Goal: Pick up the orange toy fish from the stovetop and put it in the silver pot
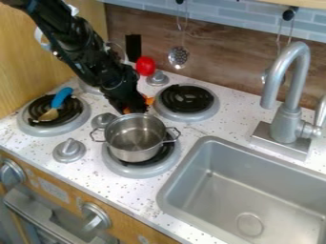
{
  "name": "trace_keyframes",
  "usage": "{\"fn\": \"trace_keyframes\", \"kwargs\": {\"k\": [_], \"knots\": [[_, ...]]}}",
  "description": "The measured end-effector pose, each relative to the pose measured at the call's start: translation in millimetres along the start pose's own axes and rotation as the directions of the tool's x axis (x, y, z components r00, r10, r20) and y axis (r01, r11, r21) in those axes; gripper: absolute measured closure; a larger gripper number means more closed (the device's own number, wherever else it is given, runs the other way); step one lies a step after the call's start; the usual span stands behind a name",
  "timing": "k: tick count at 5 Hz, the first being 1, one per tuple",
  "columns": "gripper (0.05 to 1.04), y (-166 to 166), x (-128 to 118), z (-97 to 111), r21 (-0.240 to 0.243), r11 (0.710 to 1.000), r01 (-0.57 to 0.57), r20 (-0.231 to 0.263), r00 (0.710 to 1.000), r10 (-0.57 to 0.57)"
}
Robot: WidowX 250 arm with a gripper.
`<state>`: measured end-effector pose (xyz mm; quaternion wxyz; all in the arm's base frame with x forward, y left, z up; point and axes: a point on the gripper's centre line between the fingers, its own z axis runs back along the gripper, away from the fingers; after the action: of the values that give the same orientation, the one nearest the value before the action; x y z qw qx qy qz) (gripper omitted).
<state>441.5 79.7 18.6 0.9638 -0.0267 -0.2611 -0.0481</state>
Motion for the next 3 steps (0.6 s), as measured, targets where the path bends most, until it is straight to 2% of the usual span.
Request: {"fn": "trace_keyframes", "kwargs": {"k": [1,2,3], "knots": [[0.551,2.4,-9.3,9.7,0.017,1.0,-0.025,0.002,1.0,0.025],[0.552,-0.2,-7.7,51.7,0.044,0.997,-0.058,0.045,0.997,0.056],[0.552,-13.1,-9.2,101.0,0.057,0.992,-0.109,0.125,0.987,0.101]]}}
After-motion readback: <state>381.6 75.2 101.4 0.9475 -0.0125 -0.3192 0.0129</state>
